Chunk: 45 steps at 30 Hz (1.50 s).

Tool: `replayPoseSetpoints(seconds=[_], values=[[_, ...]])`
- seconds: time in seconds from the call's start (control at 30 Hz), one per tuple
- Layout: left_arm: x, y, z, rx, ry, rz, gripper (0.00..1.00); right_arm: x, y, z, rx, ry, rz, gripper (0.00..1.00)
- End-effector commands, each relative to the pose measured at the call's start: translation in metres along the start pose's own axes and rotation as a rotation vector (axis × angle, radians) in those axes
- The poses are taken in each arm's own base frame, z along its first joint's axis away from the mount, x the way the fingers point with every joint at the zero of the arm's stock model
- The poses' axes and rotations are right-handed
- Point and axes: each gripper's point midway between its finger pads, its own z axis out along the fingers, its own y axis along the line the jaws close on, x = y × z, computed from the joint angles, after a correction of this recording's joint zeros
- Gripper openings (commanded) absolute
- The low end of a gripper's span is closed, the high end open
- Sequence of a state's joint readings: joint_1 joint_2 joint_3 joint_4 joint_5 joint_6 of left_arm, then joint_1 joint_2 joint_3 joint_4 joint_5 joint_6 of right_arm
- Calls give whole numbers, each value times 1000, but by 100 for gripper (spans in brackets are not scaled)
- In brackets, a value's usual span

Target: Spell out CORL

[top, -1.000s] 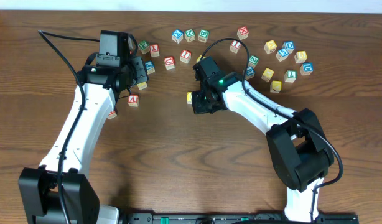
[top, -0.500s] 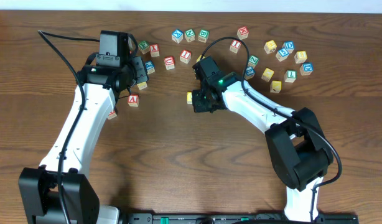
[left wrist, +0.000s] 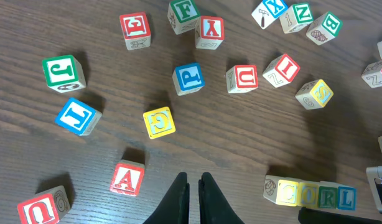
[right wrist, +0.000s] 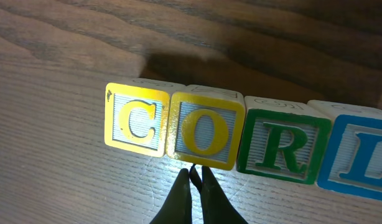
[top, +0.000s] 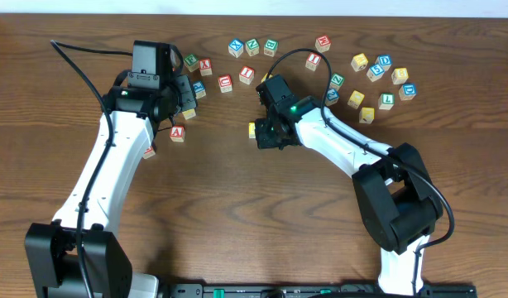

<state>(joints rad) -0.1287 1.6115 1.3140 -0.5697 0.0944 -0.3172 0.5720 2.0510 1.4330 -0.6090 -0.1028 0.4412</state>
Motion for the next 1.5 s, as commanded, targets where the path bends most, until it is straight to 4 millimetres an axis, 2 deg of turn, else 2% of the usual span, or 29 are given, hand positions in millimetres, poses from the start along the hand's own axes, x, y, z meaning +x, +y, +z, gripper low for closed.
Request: replayPoseSetpoints(seconds=[0.0, 0.3, 0.53, 0.7, 0.8, 0.83, 0.87, 1.0, 1.03, 1.1, 1.13, 1.17, 1.2, 1.23, 1.47], values=[[1, 3, 3, -15, 2, -2, 8, 1, 2, 3, 12, -2, 4, 2], [1, 3, 3, -15, 2, -2, 8, -1, 4, 1, 5, -8, 2, 1], [0, 2, -2, -11, -7, -2, 8, -11, 10, -23, -12, -60, -10, 1], [-9, -2, -25, 8, -58, 12, 8, -21, 16, -51, -38, -117, -17, 1], [-15, -5, -49, 26, -107, 36, 8, -31, 18, -79, -54, -174, -27, 1], [-16, -6, -57, 30, -120, 36, 9, -33, 16, -89, -55, -191, -22, 2], [-16, -7, -65, 36, -131, 36, 15, -36, 14, -101, -58, -209, -24, 3], [-9, -5, -101, 46, -155, 37, 17, -42, -6, -150, -30, -282, -18, 25], [-7, -5, -109, 47, -161, 38, 25, -42, -13, -163, -15, -303, -16, 29], [-4, -4, -123, 54, -178, 38, 58, -41, -27, -188, 17, -341, -15, 43], [-5, -5, -128, 59, -190, 38, 71, -39, -33, -203, 25, -361, -19, 57], [-6, -5, -133, 64, -203, 39, 81, -37, -39, -217, 30, -379, -29, 76], [-6, -6, -136, 67, -211, 39, 85, -35, -44, -230, 35, -396, -28, 96], [-7, -6, -138, 70, -217, 39, 99, -32, -49, -240, 40, -411, -17, 99], [-6, -6, -135, 65, -207, 39, 99, 5, -90, -324, 95, -534, 80, 99]])
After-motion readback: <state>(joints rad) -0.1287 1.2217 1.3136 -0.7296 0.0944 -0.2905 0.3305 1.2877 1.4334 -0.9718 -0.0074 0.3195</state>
